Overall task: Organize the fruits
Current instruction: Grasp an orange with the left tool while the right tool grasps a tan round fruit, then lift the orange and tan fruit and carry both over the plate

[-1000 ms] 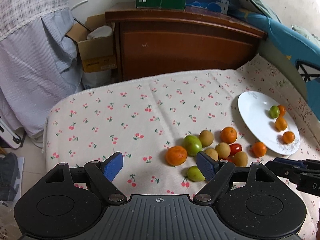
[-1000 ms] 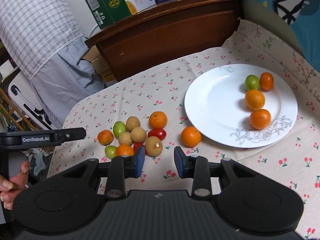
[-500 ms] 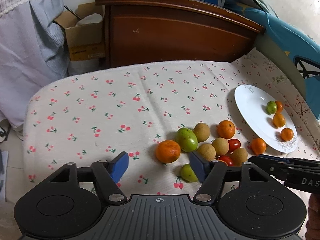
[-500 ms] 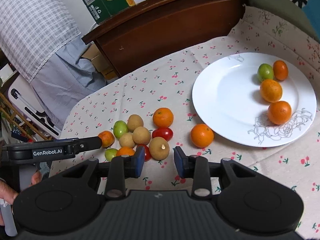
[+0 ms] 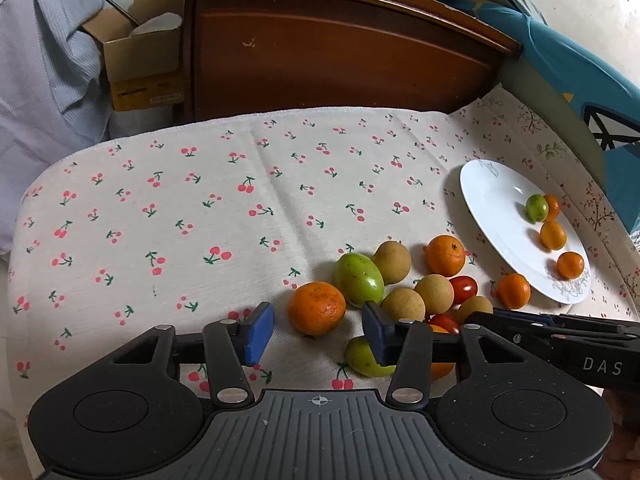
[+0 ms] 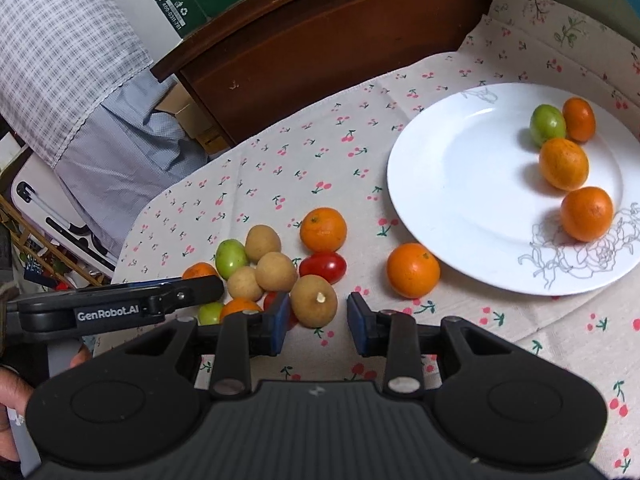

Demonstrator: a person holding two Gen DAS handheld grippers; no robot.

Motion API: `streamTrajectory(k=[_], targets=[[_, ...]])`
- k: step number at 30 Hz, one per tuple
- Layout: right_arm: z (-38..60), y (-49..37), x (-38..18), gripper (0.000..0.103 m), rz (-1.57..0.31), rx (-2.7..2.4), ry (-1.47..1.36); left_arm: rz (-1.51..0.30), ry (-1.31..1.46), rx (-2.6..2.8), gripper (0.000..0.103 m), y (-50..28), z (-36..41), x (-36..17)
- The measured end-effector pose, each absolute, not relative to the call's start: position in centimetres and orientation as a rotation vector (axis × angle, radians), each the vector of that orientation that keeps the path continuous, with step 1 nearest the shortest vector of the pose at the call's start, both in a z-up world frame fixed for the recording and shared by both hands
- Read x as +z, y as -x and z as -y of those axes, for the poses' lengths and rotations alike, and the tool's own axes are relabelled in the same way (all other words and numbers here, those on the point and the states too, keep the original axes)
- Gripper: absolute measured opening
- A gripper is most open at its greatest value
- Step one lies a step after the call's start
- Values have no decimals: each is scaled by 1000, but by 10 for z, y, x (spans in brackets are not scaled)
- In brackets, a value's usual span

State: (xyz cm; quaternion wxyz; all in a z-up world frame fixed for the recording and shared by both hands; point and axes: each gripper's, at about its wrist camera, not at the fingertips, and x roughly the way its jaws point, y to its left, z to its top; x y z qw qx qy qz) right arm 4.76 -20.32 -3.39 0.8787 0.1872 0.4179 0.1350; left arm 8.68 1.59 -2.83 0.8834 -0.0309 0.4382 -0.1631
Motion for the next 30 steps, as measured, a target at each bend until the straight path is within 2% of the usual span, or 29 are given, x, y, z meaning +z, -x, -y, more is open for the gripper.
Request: streamTrajectory(k=[10,11,12,13,30], targets=[[205,-47,-35,26,-876,291,-409,-897,56,-358,42,-87,-13,-30],[204,-47,-35,26,-876,291,-408,-897,59,-357,40,-88,-13,-29],[205,-47,-35,26,-877,291,-408,-899,57,-356,31,-88,-13,-29],[205,-46,-35,26,-878,292,-407,-903,54,-354,28,-88,-13,-29],[195,-37,-22,25,-858,325,-355,-869,40,-329,28,-74,-13,-14]])
